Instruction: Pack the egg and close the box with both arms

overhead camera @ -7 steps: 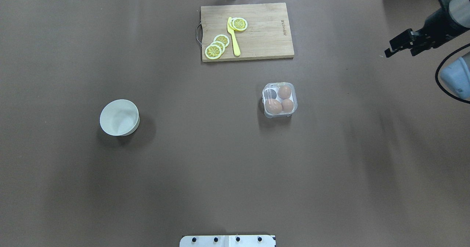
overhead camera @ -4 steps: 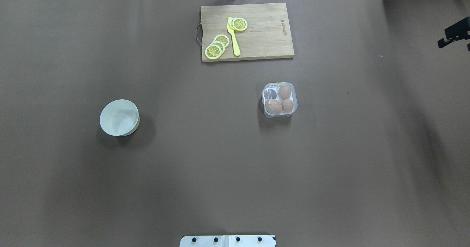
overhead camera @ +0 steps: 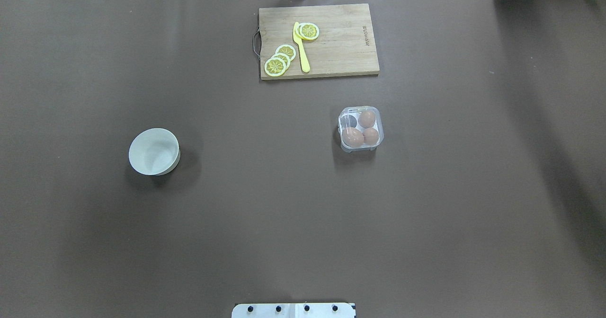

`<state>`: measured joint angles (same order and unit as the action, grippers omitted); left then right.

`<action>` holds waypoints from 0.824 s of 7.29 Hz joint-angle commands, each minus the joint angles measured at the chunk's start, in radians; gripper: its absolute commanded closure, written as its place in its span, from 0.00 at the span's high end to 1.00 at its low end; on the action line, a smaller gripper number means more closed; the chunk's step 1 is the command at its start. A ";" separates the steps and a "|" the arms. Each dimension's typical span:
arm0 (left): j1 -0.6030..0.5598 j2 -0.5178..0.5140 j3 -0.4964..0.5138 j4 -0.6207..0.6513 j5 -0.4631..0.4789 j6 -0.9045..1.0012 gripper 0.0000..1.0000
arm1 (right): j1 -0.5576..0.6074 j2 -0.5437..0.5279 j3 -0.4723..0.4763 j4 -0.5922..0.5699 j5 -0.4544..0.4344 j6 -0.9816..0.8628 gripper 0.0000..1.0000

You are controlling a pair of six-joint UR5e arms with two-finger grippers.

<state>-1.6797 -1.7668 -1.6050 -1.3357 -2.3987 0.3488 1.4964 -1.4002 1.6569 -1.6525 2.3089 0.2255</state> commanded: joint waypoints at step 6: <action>-0.018 -0.091 0.289 -0.184 0.001 0.039 0.97 | -0.019 0.007 0.011 0.005 0.000 -0.006 1.00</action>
<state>-1.7001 -1.8630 -1.3140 -1.5192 -2.3978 0.3881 1.4814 -1.3872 1.6655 -1.6508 2.3119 0.2207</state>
